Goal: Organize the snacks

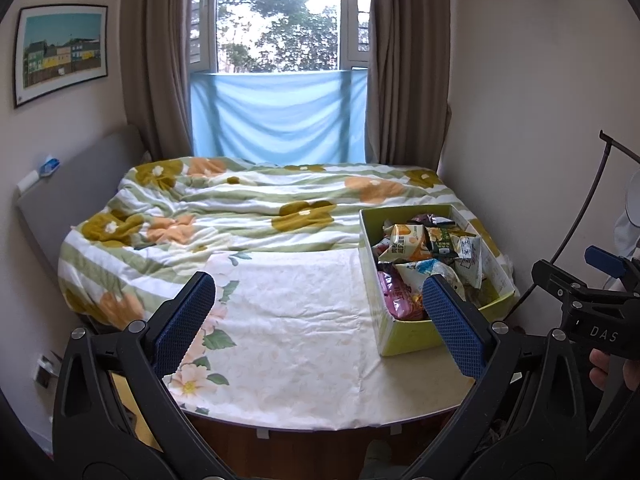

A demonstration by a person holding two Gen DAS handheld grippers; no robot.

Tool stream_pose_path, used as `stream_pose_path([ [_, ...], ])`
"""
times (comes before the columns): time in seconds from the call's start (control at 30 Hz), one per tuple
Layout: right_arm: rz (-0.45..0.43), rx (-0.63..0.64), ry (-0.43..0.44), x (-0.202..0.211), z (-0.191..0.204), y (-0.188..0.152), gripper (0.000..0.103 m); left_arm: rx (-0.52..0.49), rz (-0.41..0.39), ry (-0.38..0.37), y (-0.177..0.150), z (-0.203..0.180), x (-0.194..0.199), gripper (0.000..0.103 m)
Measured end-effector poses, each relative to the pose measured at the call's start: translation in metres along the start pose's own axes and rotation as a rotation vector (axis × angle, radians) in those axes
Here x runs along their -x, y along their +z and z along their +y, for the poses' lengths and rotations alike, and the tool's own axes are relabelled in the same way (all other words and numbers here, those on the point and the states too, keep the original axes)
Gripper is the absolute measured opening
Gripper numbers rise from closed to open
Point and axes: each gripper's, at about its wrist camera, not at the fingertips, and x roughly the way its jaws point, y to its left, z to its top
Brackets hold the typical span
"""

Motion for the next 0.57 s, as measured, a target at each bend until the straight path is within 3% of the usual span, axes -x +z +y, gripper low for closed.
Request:
stream_pose_path([
  [0.23, 0.000, 0.000, 0.000, -0.0001, 0.0001, 0.0000, 0.102, -0.012, -0.022, 0.024, -0.0019, -0.0018, 0.0013, 0.103],
  [0.57, 0.000, -0.001, 0.000, -0.0013, -0.0002, 0.0011, 0.102, 0.013, -0.028, -0.003, -0.0002, 0.0044, -0.0007, 0.103],
])
